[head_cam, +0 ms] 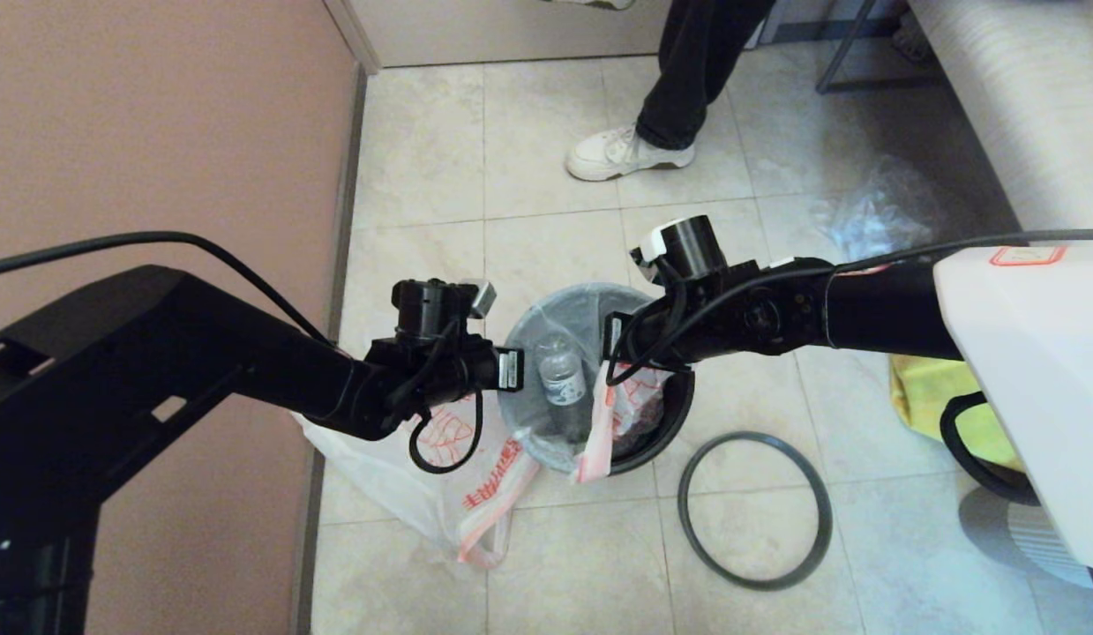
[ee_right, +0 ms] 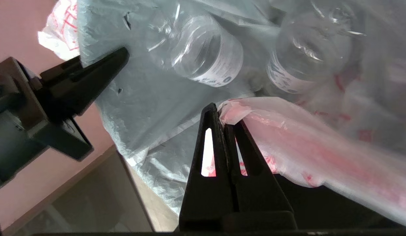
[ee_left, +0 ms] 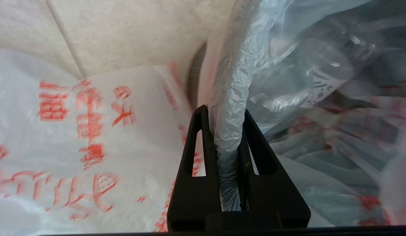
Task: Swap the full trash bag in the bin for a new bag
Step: Place the trash bag on the floor
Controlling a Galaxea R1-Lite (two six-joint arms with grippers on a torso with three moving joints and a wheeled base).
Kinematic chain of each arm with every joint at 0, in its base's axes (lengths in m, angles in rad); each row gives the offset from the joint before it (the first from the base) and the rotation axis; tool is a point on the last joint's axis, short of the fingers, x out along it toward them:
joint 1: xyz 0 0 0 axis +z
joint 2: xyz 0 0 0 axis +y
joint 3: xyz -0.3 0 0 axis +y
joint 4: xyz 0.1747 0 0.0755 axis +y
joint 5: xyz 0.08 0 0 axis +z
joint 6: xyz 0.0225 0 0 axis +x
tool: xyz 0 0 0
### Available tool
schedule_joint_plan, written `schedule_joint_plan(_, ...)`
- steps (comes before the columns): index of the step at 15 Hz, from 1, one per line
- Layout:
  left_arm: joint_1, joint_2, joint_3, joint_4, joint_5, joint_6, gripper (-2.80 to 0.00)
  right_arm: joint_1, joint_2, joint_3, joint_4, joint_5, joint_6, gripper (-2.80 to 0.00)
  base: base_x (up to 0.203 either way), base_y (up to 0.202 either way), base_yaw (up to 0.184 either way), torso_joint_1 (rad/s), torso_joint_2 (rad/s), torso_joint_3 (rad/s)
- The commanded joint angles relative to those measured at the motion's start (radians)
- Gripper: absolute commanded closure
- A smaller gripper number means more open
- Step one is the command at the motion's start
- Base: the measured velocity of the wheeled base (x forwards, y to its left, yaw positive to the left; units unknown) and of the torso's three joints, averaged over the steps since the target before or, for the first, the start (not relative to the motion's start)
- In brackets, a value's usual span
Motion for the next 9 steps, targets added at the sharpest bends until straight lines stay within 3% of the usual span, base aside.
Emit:
schedule_joint_plan(1, -0.011, 0.0, -0.003, -0.004, -0.002, -0.001, 0.0, 0.003, -0.005, -0.002, 0.0, 0.0, 0.002, 0.0, 0.0, 0.0, 0.0, 0.0, 0.0, 0.0)
schedule_joint_plan(9, -0.061, 0.006, -0.006, -0.006, 0.03, -0.006, 0.0, 0.024, -0.075, -0.002, 0.0, 0.012, 0.007, 0.0, 0.0, 0.0, 0.0, 0.0, 0.0, 0.0)
